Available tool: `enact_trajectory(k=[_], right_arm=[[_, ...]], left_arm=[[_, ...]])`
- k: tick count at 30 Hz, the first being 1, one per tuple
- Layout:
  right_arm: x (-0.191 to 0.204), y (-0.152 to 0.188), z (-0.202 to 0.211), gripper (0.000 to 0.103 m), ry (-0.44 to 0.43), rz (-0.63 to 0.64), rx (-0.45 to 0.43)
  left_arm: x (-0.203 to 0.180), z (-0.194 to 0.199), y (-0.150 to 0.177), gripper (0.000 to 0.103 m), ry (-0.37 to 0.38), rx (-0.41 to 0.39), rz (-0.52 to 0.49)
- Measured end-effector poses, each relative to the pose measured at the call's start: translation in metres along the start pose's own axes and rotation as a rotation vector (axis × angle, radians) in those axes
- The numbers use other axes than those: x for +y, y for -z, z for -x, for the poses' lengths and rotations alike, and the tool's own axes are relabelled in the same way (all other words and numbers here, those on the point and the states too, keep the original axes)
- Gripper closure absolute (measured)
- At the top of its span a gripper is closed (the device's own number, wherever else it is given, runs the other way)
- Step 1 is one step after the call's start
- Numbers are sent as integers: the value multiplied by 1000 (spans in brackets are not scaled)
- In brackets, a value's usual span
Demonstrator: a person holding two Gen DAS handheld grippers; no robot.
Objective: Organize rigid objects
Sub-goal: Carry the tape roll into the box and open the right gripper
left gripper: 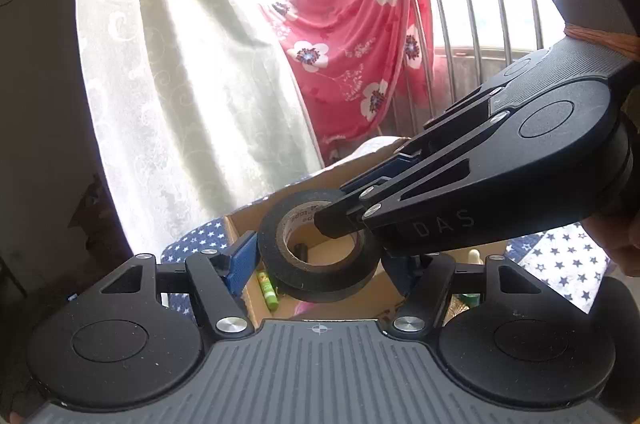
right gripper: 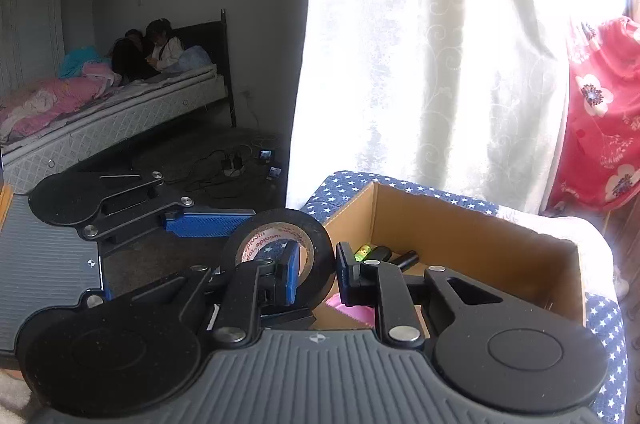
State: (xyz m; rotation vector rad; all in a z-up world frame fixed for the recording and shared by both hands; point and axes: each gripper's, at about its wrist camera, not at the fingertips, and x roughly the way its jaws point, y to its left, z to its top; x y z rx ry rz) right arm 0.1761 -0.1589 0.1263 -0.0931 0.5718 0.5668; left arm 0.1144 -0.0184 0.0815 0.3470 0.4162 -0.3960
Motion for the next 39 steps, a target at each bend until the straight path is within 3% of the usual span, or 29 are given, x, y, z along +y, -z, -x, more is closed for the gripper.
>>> enact_trajectory(k=[4, 7, 11, 18, 30, 34, 39], right_arm=[[-50, -24, -40, 82, -30, -99, 128], [-92, -26, -80, 82, -56, -196, 247], [-137, -7, -133, 82, -97, -325, 384], [-178, 18, -190, 82, -131, -433, 538], [-182, 21, -234, 80, -104, -440, 589], [-183, 16, -223, 79, -115, -459, 558], [-184, -4, -182, 79, -145, -487, 453]], left_arm=[[11, -54, -28, 37, 81, 111, 5], [18, -106, -38, 37, 160, 246, 38], [24, -178, -34, 37, 251, 445, 88], [26, -248, -19, 37, 296, 644, 140], [27, -278, -3, 34, 221, 701, 116], [38, -268, -6, 34, 231, 678, 168], [49, -232, -16, 34, 223, 597, 202]])
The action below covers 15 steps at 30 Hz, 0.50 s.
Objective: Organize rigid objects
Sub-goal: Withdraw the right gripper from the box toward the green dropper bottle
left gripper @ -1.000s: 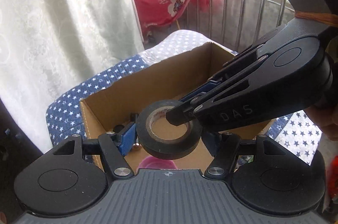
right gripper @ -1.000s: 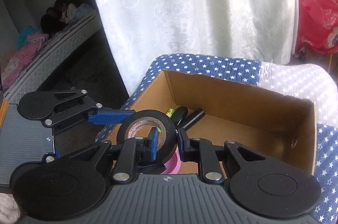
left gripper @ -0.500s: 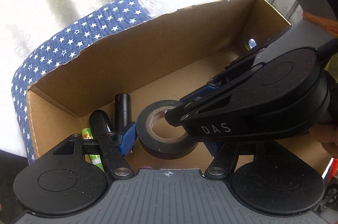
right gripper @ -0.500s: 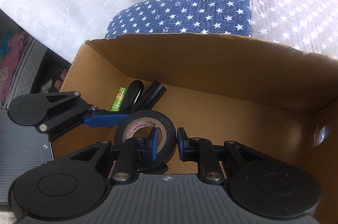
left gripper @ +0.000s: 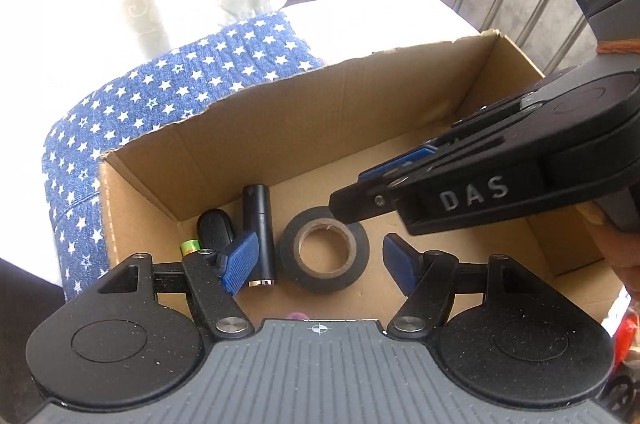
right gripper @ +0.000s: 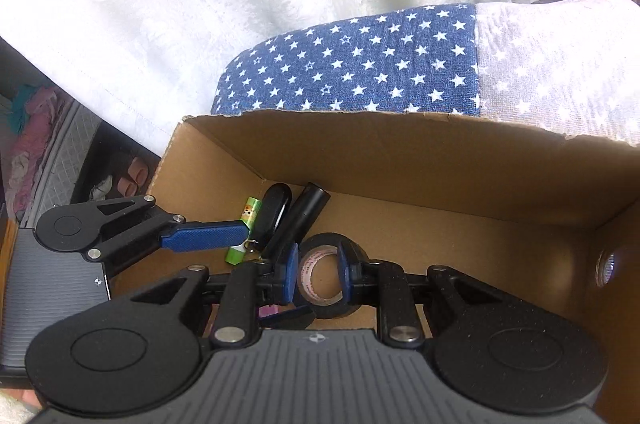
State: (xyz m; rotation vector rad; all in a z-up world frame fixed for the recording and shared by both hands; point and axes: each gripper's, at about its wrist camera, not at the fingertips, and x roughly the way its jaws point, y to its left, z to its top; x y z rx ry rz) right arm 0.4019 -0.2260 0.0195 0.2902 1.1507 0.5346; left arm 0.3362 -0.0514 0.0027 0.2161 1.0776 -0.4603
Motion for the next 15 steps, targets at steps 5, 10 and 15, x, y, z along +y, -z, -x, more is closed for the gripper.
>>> enact_trajectory(k=[5, 10, 15], right_arm=[[25, 21, 67, 79, -78, 56, -145], [45, 65, 131, 77, -154, 107, -302], [57, 128, 171, 61, -170, 146, -453]], left_arm=[[4, 59, 28, 34, 6, -137, 31], [-3, 117, 56, 32, 17, -298, 44], [-19, 139, 98, 32, -10, -414, 29]])
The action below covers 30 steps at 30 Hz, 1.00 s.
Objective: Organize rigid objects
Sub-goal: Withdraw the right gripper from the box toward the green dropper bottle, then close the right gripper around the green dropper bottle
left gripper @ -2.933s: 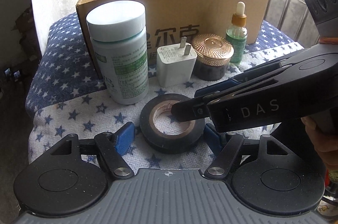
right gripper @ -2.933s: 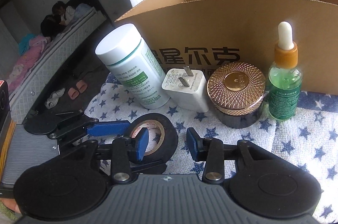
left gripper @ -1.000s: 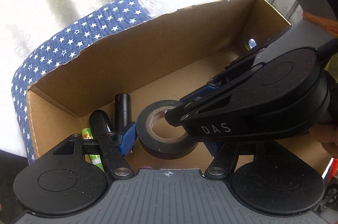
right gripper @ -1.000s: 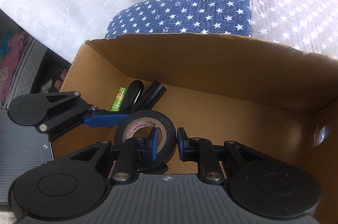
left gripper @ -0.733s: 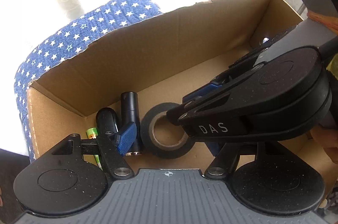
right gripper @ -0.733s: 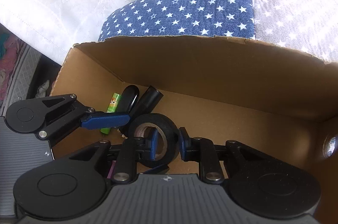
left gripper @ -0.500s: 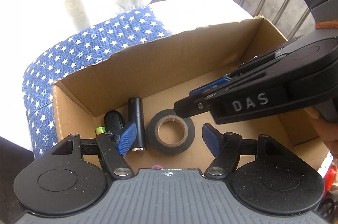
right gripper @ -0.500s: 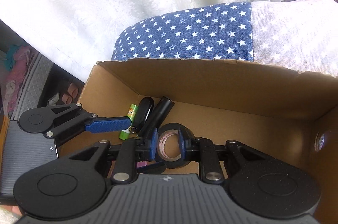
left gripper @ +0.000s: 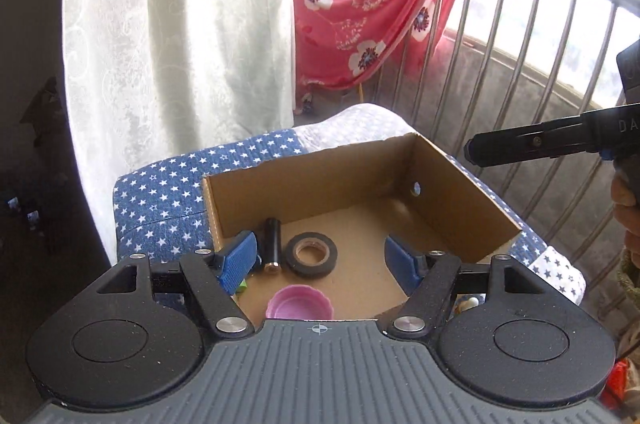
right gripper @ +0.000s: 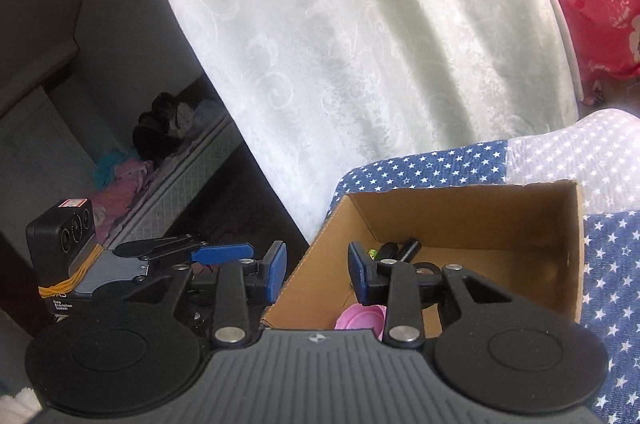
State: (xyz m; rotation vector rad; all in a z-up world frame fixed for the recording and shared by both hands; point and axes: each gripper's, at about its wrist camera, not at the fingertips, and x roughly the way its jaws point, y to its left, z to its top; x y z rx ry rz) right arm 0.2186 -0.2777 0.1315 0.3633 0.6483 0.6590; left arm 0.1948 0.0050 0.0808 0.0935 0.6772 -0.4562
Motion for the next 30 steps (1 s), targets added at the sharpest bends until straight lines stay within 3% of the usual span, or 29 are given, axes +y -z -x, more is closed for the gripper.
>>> enact_trajectory(k=[6, 9, 13, 20, 30], right_arm=[[20, 67, 36, 51, 114, 91, -111], [20, 95, 33, 51, 179, 101, -95], [10, 121, 14, 51, 208, 63, -36], [1, 143, -13, 51, 288, 98, 28], [-15, 142, -26, 60, 312, 127, 79]], left_arm=[[-23, 17, 58, 32, 37, -57, 33], [-45, 17, 86, 32, 49, -111, 7], [-77, 0, 108, 33, 72, -108, -50], [-116, -31, 113, 41, 51, -120, -167], [-125, -65, 107, 53, 53, -77, -200]])
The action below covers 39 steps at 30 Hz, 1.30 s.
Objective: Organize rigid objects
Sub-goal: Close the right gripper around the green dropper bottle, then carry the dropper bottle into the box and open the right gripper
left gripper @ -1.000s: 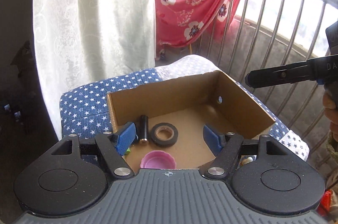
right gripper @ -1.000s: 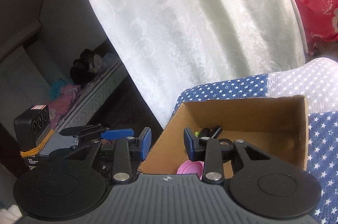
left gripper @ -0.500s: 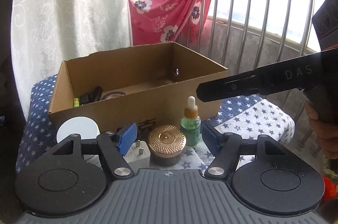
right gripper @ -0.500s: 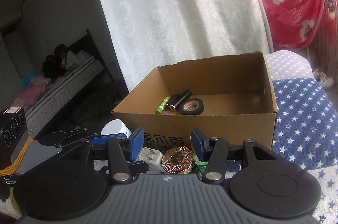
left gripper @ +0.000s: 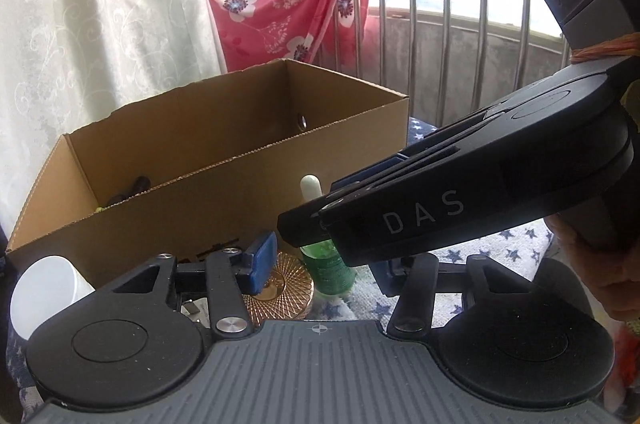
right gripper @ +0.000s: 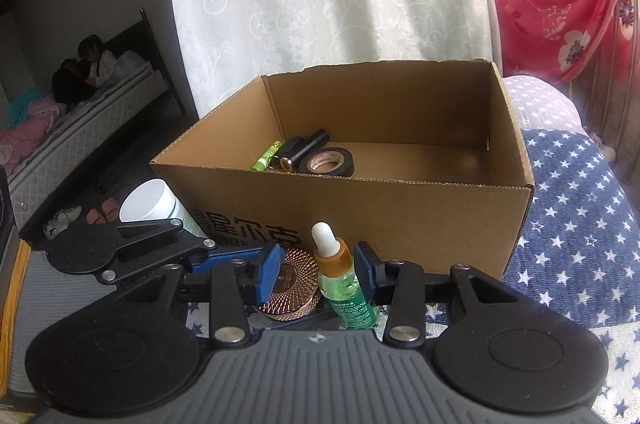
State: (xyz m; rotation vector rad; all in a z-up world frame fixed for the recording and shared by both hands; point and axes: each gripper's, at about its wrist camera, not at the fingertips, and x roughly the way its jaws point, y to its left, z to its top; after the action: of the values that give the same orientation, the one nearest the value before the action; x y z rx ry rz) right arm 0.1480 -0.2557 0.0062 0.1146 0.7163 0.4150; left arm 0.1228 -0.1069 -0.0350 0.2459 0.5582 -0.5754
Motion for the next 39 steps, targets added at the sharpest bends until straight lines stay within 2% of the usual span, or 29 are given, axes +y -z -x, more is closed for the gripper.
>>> enact_trajectory(k=[3, 17, 30, 39], right_arm=[[-3, -1, -3, 66, -3, -1, 12], [-20, -5, -9, 78, -32, -35, 30], [-19, -4, -3, 79, -32, -43, 30], [-9, -3, 13, 79, -26, -32, 7]], left_arm=[[-2, -8, -1, 59, 6, 13, 3], [-12, -29, -7, 70, 3, 74, 8], [-22, -24, -10, 71, -13, 86, 20], [-31, -14, -12, 71, -16, 63, 24]])
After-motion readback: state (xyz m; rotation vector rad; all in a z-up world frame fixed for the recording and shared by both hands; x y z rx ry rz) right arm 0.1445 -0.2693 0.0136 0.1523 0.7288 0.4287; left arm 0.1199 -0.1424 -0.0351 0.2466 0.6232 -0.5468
